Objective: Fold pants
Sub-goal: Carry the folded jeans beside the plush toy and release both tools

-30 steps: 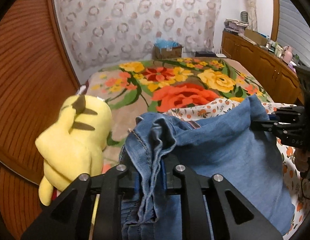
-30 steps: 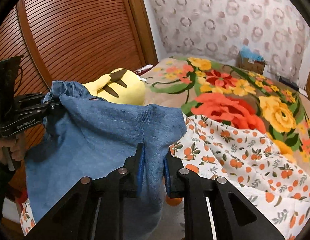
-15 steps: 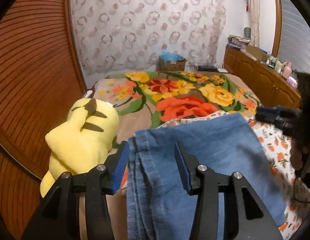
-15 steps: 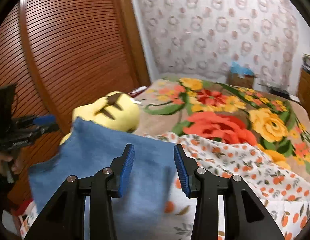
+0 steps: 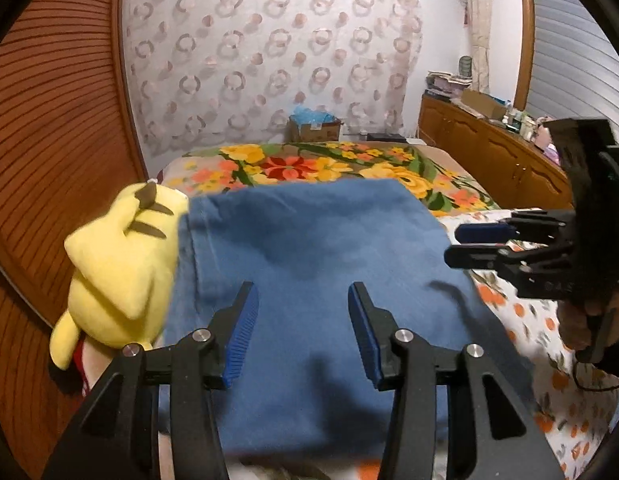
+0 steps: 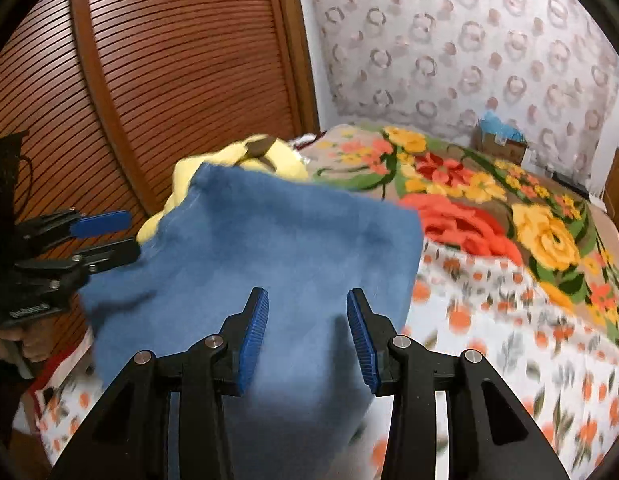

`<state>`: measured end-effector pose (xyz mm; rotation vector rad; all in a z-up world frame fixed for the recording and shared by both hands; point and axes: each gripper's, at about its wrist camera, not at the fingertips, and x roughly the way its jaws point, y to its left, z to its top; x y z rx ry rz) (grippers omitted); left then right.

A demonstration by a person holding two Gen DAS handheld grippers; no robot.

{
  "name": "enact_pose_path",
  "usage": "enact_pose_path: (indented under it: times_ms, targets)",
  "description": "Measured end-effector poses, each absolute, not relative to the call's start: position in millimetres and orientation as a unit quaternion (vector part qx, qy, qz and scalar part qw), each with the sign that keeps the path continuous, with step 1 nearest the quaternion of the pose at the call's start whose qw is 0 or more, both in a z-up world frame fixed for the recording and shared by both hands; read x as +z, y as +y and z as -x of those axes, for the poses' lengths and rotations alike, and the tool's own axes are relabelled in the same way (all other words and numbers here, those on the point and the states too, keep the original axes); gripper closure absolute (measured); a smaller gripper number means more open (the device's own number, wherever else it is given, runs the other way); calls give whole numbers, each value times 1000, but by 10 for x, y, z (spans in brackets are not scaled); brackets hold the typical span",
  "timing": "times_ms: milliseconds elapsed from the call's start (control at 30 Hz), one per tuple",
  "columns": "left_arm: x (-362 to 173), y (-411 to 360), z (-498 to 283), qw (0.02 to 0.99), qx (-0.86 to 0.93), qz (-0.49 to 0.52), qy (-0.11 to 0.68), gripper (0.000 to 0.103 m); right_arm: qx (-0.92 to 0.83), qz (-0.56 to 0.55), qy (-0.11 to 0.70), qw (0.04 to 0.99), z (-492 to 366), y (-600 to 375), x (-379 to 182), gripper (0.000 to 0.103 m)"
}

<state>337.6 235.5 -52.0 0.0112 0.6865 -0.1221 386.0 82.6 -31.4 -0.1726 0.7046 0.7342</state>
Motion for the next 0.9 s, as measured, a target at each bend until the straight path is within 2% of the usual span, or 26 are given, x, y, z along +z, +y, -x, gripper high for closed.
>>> enact_pose_path:
  times_ms: [200,500,533,667,900]
  targets:
    - [-533,2121,-2962,943,-64,2,326,55,353,69,350,865,-3295,426,-230,61]
    - [-418,1633,-2467,951,-76,-12,298,51,315,46,323,891,-2637,-232,-82,61]
    - [-420,1570,-2414,952,-78,-10,296,48,310,45,318,895,-2543,-303,-73,61]
    - [-432,1321,-2182,956,-75,-6,282,25,292,31,307,905,-2237,-617,-77,61]
    - [-376,921,-1918,960,-75,-22,268,21,256,18,300,919,-1813,-1033,-97,60]
